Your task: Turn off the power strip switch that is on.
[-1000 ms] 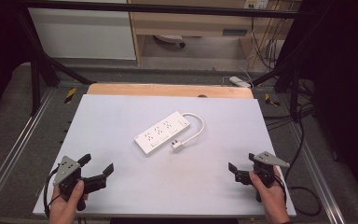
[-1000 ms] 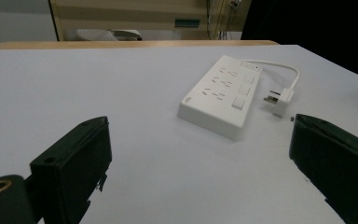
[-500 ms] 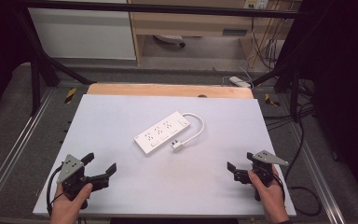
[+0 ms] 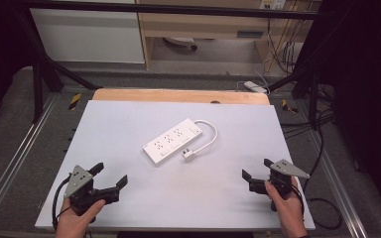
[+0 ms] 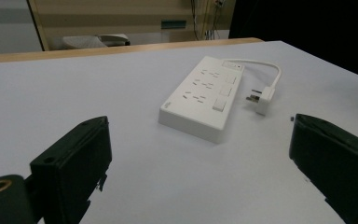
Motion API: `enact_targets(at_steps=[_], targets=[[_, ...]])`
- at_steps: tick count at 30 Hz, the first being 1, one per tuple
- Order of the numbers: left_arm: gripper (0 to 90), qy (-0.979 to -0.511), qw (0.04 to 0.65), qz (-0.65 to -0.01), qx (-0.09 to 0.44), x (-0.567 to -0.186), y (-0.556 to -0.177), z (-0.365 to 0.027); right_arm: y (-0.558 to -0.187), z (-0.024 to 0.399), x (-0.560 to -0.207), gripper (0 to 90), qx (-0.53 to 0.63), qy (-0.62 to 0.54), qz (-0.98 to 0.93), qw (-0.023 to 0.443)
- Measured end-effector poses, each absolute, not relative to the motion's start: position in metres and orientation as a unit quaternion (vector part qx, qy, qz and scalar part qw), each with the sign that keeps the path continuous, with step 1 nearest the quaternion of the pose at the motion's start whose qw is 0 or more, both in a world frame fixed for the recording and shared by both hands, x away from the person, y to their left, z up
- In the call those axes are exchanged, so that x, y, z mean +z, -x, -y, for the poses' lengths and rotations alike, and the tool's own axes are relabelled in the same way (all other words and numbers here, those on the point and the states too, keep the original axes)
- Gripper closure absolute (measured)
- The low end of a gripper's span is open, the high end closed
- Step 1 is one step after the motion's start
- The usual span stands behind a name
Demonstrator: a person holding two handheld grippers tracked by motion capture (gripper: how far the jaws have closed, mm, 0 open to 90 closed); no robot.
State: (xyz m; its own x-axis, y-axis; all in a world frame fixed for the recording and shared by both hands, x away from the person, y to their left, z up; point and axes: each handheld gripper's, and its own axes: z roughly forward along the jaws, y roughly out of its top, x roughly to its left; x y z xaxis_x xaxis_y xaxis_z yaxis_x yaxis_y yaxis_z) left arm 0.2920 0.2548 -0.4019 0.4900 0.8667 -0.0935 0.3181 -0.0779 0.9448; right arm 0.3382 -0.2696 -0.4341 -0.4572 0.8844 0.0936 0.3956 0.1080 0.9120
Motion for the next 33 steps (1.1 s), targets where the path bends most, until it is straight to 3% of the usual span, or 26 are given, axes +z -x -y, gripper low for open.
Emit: enact_targets(at_steps=[20,33], targets=[[7.5,-0.672,0.544,-0.445,0.234,-0.388,-0.303,-0.251,-0.338,0.268,-0.433,2.7,0.491,-0.451,-0.702,0.248],[9.2,-0.688,0.522,-0.450,0.228,-0.388,-0.316,-0.245,-0.338,0.265,-0.435,2.5,0.484,-0.446,-0.712,0.245]])
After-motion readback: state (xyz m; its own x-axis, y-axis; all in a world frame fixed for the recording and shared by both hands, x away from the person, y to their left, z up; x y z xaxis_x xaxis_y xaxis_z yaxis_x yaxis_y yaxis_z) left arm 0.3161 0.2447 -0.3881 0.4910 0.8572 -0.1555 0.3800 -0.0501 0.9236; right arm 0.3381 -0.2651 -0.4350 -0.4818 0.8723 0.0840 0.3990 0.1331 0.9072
